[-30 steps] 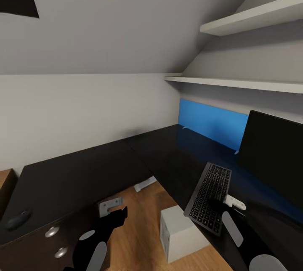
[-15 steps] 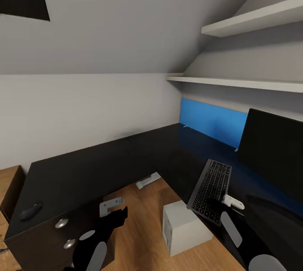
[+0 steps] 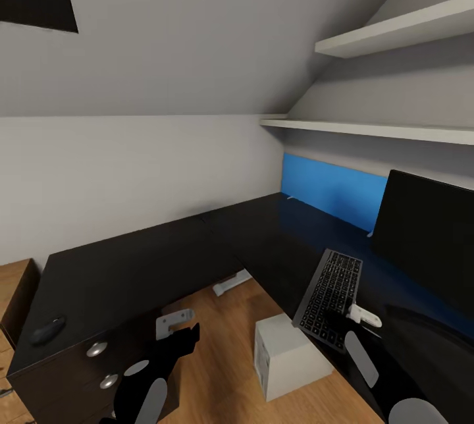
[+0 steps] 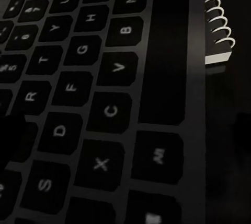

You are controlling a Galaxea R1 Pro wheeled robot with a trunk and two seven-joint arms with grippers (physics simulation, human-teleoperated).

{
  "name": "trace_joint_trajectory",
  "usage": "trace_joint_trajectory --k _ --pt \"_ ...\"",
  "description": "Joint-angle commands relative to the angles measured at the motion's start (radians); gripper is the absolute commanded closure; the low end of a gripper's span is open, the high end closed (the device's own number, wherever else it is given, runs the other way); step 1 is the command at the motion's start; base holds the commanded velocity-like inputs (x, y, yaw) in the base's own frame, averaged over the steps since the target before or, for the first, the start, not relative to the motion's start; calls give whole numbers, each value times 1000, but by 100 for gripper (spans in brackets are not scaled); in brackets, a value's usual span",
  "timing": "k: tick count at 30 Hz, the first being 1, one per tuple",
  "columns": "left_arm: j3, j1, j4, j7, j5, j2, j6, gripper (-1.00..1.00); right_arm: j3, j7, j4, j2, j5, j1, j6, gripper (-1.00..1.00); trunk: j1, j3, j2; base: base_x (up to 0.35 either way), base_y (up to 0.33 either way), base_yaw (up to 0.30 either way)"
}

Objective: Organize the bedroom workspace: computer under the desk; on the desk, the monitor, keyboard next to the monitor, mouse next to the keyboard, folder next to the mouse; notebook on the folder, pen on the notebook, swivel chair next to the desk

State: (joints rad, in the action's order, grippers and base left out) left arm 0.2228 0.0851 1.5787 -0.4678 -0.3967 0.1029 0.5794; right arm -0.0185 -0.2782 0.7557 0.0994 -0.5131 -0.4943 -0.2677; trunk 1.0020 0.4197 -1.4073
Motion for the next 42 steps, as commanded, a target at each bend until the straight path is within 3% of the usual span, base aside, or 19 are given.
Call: trace_joint_trajectory --k 1,24,38,42 --pt "1 1 1 -10 -10 0 2 -100 1 -6 2 0 -8 0 -4 -100 0 1 -1 0 0 0" --pt "0 1 1 -11 -10 0 2 -100 -3 -5 13 2 -8 0 4 -100 0 1 -1 0 0 0" --pt "0 1 1 -12 -10 0 1 -100 -8 -1 16 5 -10 0 7 -100 -54 -43 97 0 0 0" --pt "0 1 1 -12 -10 0 2 -100 -9 0 56 7 -15 2 8 -100 -61 -49 111 0 0 0"
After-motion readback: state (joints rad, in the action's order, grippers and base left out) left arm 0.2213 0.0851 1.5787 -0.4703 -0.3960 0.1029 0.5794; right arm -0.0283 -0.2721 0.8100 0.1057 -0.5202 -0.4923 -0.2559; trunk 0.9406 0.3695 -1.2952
